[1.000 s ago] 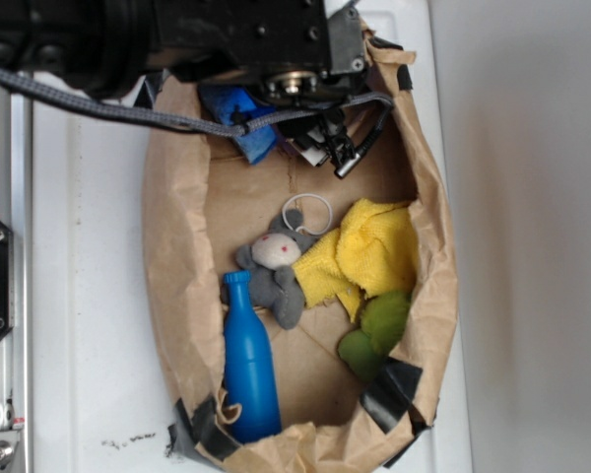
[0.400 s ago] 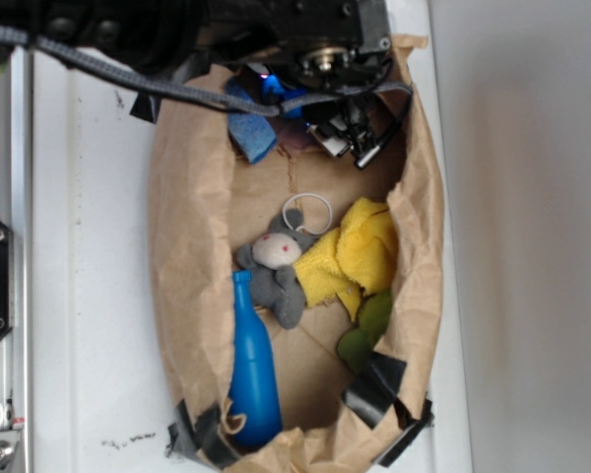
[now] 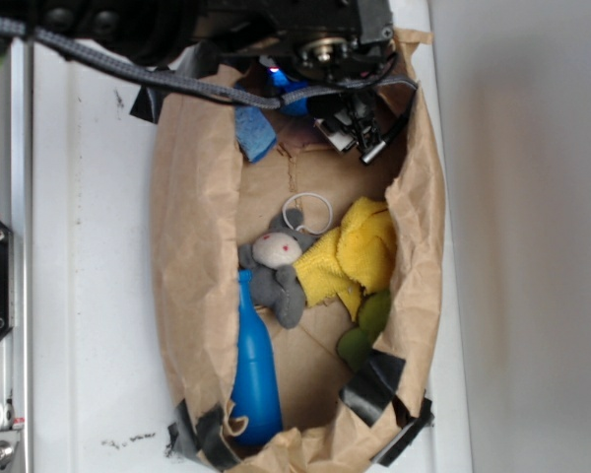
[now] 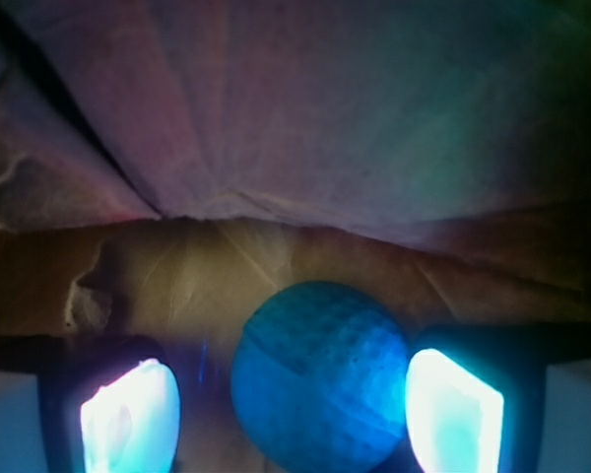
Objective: Grab the blue ball.
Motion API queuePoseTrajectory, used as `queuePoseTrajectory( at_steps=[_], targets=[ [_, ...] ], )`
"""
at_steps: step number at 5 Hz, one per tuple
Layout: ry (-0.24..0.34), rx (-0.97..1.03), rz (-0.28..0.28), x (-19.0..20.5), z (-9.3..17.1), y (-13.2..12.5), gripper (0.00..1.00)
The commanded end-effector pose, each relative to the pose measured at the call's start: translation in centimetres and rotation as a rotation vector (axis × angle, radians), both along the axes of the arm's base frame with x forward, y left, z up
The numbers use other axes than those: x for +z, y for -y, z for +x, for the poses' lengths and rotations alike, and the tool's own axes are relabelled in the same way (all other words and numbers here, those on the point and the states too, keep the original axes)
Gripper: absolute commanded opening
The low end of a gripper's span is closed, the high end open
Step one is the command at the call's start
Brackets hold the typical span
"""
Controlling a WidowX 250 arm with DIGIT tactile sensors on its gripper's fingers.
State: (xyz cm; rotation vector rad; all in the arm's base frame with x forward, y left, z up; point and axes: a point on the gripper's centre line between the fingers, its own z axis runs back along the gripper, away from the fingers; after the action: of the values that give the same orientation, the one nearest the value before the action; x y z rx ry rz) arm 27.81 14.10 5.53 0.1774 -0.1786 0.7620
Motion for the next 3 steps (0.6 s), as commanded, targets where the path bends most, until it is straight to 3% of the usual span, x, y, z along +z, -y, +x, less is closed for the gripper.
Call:
queuePoseTrajectory(
  at_steps=[1,2,3],
  targets=[
    [0.045,0.023,0.071,0.5,-0.4,-2.2,1.00],
    [0.037,0.018,0.139,-1.4,-0.1,-1.9,1.00],
    [0.041,0.013,0.111,-1.1,-0.3,-1.6,0.00]
  ],
)
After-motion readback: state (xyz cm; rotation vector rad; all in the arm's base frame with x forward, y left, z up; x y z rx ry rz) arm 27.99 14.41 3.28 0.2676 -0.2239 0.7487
